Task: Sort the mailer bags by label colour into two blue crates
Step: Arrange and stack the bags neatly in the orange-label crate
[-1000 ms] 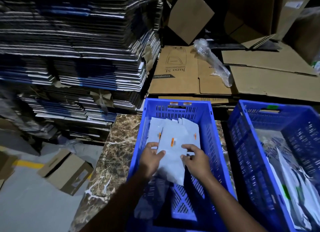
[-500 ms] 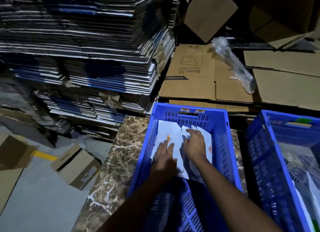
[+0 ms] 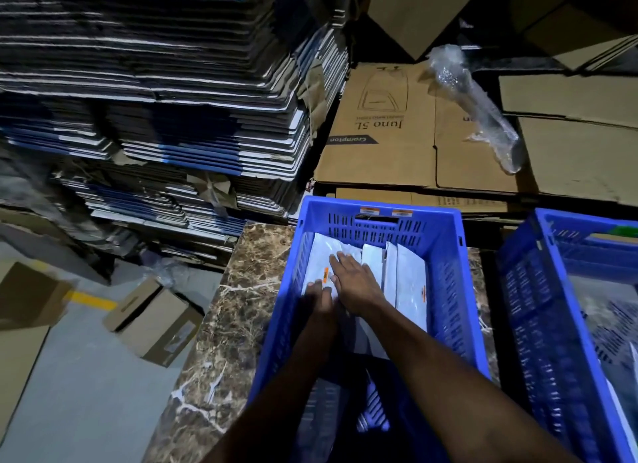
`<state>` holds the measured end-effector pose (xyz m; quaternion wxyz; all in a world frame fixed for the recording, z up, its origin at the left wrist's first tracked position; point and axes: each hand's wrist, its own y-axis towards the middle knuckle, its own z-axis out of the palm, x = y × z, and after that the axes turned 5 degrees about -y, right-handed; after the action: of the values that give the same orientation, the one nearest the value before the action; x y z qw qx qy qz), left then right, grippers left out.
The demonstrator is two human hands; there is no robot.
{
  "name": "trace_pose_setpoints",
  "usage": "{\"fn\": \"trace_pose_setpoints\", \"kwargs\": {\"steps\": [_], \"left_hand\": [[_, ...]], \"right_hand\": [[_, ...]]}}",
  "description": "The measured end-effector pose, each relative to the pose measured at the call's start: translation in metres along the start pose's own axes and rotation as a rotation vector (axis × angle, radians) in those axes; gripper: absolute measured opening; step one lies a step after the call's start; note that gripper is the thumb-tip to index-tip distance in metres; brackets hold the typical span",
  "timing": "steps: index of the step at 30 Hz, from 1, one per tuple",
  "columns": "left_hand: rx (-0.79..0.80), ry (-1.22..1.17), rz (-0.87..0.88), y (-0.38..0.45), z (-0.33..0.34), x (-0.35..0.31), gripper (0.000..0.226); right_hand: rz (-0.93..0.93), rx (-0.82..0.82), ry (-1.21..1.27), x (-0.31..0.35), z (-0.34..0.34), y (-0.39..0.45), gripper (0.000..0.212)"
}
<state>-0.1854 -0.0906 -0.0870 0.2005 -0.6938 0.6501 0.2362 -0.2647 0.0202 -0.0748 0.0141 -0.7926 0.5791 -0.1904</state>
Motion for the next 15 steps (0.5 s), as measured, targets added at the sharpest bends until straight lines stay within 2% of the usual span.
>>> {"fn": "trace_pose_setpoints", "kwargs": {"steps": [2, 4, 6, 8, 10, 12, 13, 15], "left_hand": [[0.005, -0.032, 0.098, -0.008, -0.011, -0.007, 0.037], [0.016, 0.02, 0.253, -0.016, -0.021, -0.007, 0.038], [-0.013, -0.021, 0.319, -0.015, -0.02, -0.011, 0.045], [0.026, -0.063, 0.301, -0.01, -0.022, -0.025, 0.051], [0.093, 0.025, 0.279, -0.006, -0.019, -0.04, 0.057], [0.148, 0.063, 0.214, 0.0, -0.021, -0.053, 0.053], [0.16, 0.071, 0.181, 0.003, -0.019, -0.053, 0.048], [0.192, 0.085, 0.162, 0.008, -0.016, -0.046, 0.046]], "right_hand": [[-0.003, -0.063, 0.028, 0.0, -0.002, -0.007, 0.052], [0.033, -0.29, 0.082, 0.001, -0.005, -0.023, 0.053], [0.196, -0.541, 0.126, -0.001, -0.007, -0.046, 0.058], [0.434, -0.679, 0.156, -0.007, -0.004, -0.068, 0.057], [0.627, -0.626, 0.162, -0.011, -0.003, -0.083, 0.052], [0.735, -0.441, 0.109, -0.015, 0.001, -0.09, 0.052], [0.751, -0.373, 0.083, -0.019, 0.004, -0.091, 0.052], [0.706, -0.334, 0.062, -0.027, 0.005, -0.089, 0.043]]}}
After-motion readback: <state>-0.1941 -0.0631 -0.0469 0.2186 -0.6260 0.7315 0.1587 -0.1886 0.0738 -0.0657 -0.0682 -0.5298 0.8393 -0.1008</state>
